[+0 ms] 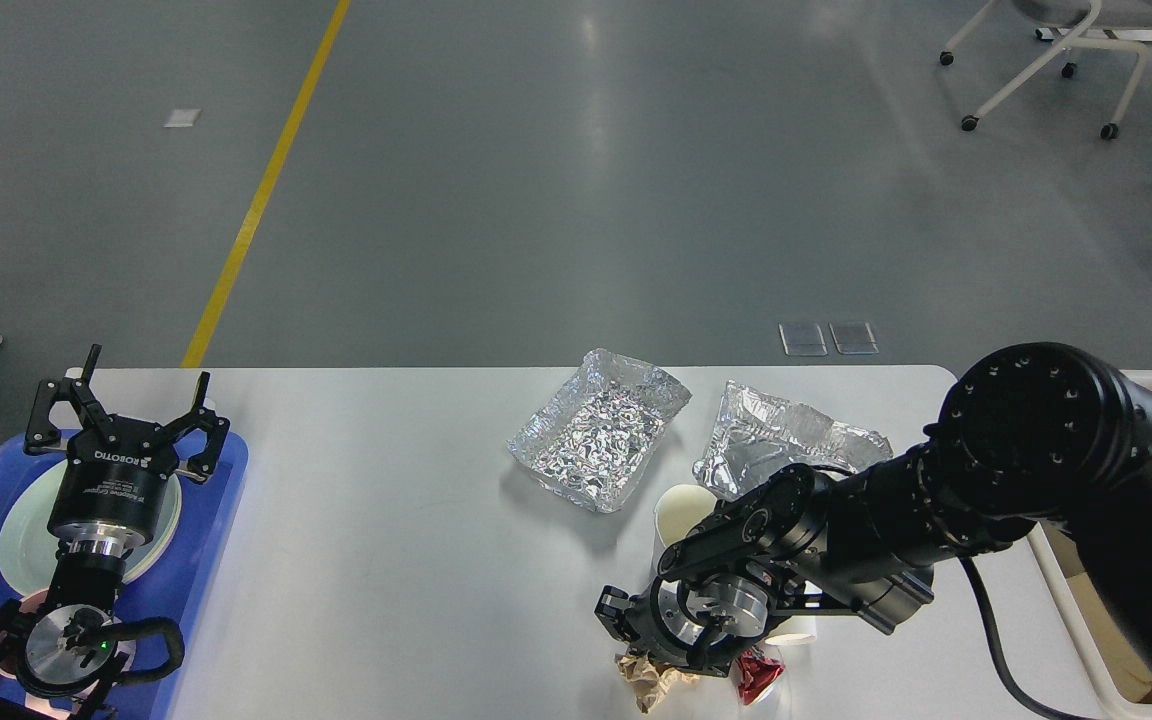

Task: Tidy desktop
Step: 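Grasp the crumpled brown paper with the right gripper, then carry the brown paper to the white bin and release it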

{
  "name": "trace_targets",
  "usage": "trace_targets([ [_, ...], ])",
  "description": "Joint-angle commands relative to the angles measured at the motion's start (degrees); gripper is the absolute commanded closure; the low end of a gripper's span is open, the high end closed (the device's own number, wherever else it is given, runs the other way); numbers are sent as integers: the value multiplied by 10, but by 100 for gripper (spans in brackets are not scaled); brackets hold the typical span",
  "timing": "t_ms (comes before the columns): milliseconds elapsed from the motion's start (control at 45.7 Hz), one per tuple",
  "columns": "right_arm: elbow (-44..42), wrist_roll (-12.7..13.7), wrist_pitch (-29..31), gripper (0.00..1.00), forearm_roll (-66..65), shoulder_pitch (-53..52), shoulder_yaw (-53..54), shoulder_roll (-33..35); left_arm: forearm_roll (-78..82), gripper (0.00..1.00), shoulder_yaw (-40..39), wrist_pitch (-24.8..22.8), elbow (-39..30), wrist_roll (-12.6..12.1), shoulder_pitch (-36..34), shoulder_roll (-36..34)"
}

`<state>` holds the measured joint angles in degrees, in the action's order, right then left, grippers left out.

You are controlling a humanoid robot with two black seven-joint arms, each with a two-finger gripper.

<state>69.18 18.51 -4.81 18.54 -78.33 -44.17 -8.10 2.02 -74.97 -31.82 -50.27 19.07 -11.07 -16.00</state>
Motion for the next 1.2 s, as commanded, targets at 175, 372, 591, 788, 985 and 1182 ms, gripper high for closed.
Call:
trace_targets([
  [175,55,-1,31,100,0,-54,1,19,0,4,0,0,0,0,0,0],
  [372,134,-1,122,100,1,-164,1,83,0,4,0,0,0,0,0,0],
  [591,219,0,252,100,-7,-332,-49,159,0,4,0,0,0,0,0,0],
  [788,258,0,338,100,-11,-464,-125,200,0,4,0,0,0,0,0,0],
  [985,289,-9,354,100,-11,-560,-202,247,0,4,0,0,0,0,0,0],
  [1182,286,-17,356,100,-11,-567,-232,276,0,4,0,0,0,0,0,0],
])
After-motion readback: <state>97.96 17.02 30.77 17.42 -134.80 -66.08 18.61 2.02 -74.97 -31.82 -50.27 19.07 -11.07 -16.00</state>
